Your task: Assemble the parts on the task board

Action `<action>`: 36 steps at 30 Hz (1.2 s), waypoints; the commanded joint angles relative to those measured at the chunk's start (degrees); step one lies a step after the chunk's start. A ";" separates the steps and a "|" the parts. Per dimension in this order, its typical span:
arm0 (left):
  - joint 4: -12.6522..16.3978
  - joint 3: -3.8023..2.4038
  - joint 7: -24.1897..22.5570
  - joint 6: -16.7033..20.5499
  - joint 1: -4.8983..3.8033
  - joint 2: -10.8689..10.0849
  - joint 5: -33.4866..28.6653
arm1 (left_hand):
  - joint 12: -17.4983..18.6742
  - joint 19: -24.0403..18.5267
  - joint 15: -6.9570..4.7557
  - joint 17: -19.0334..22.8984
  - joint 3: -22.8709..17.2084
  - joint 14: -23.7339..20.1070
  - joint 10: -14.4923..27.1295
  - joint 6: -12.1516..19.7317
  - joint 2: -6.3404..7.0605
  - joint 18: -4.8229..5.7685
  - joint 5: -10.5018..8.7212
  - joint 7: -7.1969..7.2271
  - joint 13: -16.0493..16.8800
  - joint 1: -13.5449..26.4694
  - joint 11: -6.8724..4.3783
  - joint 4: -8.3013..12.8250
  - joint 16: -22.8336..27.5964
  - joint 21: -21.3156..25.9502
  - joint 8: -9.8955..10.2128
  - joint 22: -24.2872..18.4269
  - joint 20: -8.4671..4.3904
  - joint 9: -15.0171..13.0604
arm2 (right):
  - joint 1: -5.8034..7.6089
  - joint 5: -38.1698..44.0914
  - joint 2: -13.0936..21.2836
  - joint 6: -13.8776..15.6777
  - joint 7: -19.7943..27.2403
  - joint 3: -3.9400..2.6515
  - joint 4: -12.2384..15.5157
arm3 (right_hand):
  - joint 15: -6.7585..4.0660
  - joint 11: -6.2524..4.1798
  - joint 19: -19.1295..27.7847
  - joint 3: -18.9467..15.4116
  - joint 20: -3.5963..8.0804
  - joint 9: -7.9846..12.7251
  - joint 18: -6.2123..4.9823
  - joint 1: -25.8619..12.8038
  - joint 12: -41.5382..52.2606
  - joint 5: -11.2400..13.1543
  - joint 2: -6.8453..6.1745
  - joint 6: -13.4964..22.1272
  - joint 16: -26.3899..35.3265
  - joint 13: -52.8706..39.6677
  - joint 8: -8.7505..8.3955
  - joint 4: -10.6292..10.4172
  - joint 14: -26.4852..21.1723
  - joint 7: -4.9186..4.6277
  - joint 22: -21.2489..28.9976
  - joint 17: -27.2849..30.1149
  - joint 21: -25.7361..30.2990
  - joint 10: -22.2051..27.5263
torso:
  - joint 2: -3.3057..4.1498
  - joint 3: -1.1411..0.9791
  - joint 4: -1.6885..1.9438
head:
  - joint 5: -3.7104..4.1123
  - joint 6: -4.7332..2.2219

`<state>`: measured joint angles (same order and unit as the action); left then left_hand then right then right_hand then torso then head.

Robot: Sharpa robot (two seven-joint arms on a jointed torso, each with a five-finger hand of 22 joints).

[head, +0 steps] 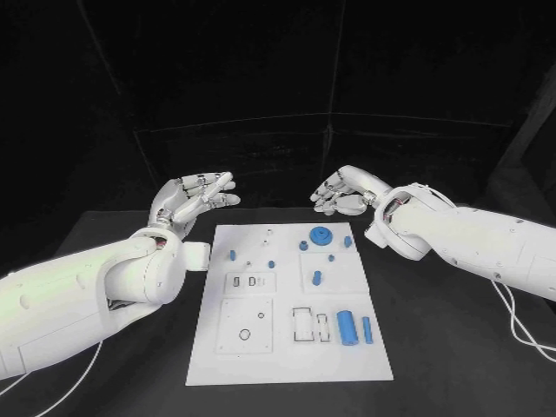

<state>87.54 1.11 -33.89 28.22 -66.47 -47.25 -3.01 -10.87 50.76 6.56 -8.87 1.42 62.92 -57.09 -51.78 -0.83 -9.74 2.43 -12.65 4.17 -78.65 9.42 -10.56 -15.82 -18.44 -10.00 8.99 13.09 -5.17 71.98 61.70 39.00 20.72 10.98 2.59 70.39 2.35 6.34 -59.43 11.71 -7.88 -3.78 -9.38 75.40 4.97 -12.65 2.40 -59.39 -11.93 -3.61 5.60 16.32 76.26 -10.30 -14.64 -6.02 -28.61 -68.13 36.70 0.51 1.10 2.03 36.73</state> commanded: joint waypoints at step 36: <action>8.10 -0.06 1.03 -2.87 -0.11 -3.45 2.16 | 1.40 3.29 -0.80 -0.83 0.94 3.55 -2.91 -2.54 -1.03 -0.76 0.29 0.21 -0.48 -0.81 -0.42 1.49 -0.21 -0.75 0.63 -0.07 -0.85 0.91 | 2.19 32.27 -4.47 -17.19 -14.78 -0.03 0.52 | -2.89 -1.63 -6.07 2.46 2.81 -0.08 -1.14 -3.19 0.10 1.32 -4.33 0.20 -31.08 -0.25 -1.75 -1.61 9.28 1.98 -12.01 -24.09 -21.55 1.89 | 6.09 0.55 1.37 | 1.24 -1.37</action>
<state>95.57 1.09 -32.55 25.99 -66.49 -50.66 -1.40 -9.87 53.79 5.76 -9.62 2.19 66.15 -59.59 -53.97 -1.66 -9.72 2.43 -12.28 3.78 -79.48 8.90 -9.15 -16.15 -19.10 -9.73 8.99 12.27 -4.34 74.02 92.99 34.68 5.17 -4.26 2.61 71.02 -0.43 4.91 -65.03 13.72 -5.10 -3.77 -9.36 71.85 4.86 -11.20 -1.88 -59.23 -41.84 -3.79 3.77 14.68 83.94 -8.30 -26.45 -28.94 -49.85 -66.00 42.65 1.08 2.49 3.35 35.27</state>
